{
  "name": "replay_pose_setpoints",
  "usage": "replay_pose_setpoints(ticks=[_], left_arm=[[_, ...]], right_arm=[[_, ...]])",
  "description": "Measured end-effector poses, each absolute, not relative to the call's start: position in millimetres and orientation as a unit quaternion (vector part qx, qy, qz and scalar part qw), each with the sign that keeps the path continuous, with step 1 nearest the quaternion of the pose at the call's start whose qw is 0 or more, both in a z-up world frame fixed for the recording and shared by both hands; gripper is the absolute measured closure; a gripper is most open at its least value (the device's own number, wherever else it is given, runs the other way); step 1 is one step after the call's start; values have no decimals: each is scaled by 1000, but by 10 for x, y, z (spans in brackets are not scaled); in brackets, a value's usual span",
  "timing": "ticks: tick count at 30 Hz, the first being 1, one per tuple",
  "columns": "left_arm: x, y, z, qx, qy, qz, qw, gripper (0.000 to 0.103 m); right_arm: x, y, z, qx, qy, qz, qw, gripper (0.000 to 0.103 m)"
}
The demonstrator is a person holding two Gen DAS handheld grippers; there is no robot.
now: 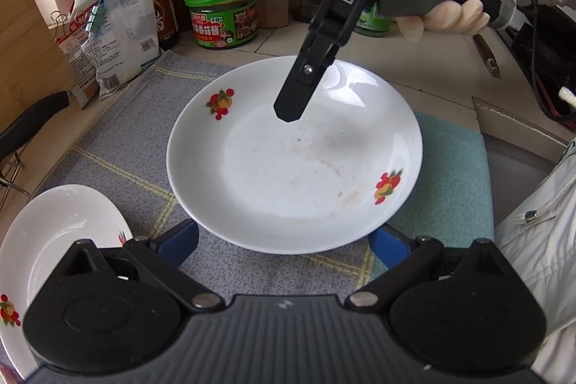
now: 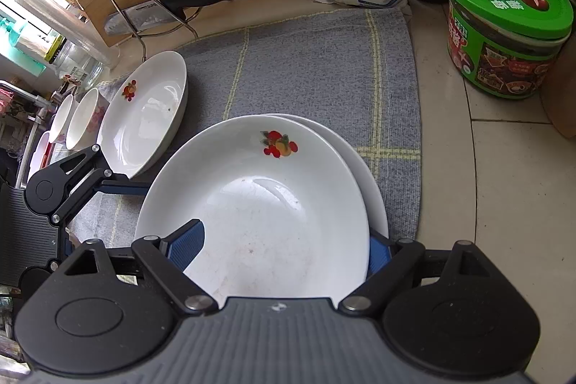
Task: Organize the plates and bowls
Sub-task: 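Settle the fruit-decal plate flat on the stained plate with the right tool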
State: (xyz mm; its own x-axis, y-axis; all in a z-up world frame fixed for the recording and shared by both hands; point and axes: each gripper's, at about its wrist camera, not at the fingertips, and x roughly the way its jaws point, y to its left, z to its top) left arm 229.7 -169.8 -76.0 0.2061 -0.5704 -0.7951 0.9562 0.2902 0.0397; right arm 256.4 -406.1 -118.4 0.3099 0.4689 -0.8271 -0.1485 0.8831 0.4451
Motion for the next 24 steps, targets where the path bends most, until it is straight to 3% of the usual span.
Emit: replay_pose_setpoints(ticks=[24], left_arm=[[2171, -1656, -674, 269, 317, -543, 730, 3]], right_arm=[[2392, -4077, -1088, 123, 546, 166, 812, 10]])
